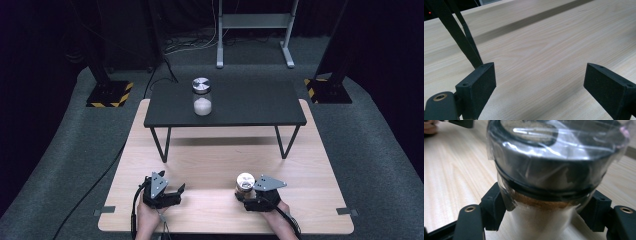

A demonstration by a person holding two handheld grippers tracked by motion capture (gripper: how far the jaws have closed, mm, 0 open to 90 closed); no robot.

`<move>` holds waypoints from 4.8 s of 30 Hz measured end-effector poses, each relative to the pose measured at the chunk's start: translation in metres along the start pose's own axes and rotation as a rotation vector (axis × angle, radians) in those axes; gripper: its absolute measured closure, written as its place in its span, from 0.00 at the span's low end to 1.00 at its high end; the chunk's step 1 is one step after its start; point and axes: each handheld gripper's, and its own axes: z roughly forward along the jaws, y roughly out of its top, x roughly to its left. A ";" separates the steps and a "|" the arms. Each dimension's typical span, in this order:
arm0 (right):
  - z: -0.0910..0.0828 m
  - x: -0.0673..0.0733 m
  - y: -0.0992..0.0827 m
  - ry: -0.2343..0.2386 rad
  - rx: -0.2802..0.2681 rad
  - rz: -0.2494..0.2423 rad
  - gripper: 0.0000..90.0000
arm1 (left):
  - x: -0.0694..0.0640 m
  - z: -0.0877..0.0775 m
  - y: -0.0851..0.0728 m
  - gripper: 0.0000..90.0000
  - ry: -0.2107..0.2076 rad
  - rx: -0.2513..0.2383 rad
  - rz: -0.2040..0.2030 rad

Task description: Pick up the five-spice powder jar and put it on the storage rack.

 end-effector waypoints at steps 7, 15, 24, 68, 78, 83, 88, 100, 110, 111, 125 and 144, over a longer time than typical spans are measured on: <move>-0.004 -0.001 0.011 -0.005 0.046 0.001 0.34 | 0.000 0.000 0.000 0.11 0.000 -0.001 0.000; -0.019 -0.019 0.024 0.025 0.052 0.046 0.34 | -0.001 -0.001 -0.001 0.11 0.005 -0.003 -0.001; -0.038 -0.033 0.061 0.031 0.073 0.042 0.34 | 0.000 -0.002 -0.002 0.11 0.004 -0.009 -0.008; -0.076 -0.092 0.215 -0.066 -0.017 0.083 0.34 | 0.001 -0.002 -0.001 0.11 0.001 -0.001 -0.005; -0.066 -0.093 0.231 -0.139 -0.037 0.098 0.34 | 0.001 -0.002 -0.001 0.11 0.000 -0.001 -0.007; -0.055 -0.097 0.235 -0.177 -0.032 0.120 0.33 | 0.001 -0.002 -0.001 0.11 -0.002 -0.001 -0.007; -0.044 -0.099 0.235 -0.221 -0.043 0.157 0.33 | 0.001 -0.002 -0.001 0.11 -0.003 -0.001 -0.007; -0.027 -0.099 0.228 -0.291 -0.054 0.182 0.27 | 0.001 -0.002 -0.001 0.11 -0.005 -0.003 -0.005; -0.050 -0.103 0.216 -0.256 -0.075 0.175 0.14 | 0.001 -0.001 0.000 0.11 -0.004 0.002 -0.003; -0.054 -0.103 0.212 -0.249 -0.081 0.174 0.13 | 0.001 -0.001 0.000 0.11 -0.003 0.001 -0.004; -0.094 -0.096 0.132 -0.119 -0.165 0.094 0.05 | 0.000 -0.002 -0.001 0.11 -0.001 -0.002 -0.006; -0.087 -0.085 -0.007 -0.049 -0.160 0.136 0.01 | 0.000 -0.002 -0.001 0.11 0.001 -0.003 -0.008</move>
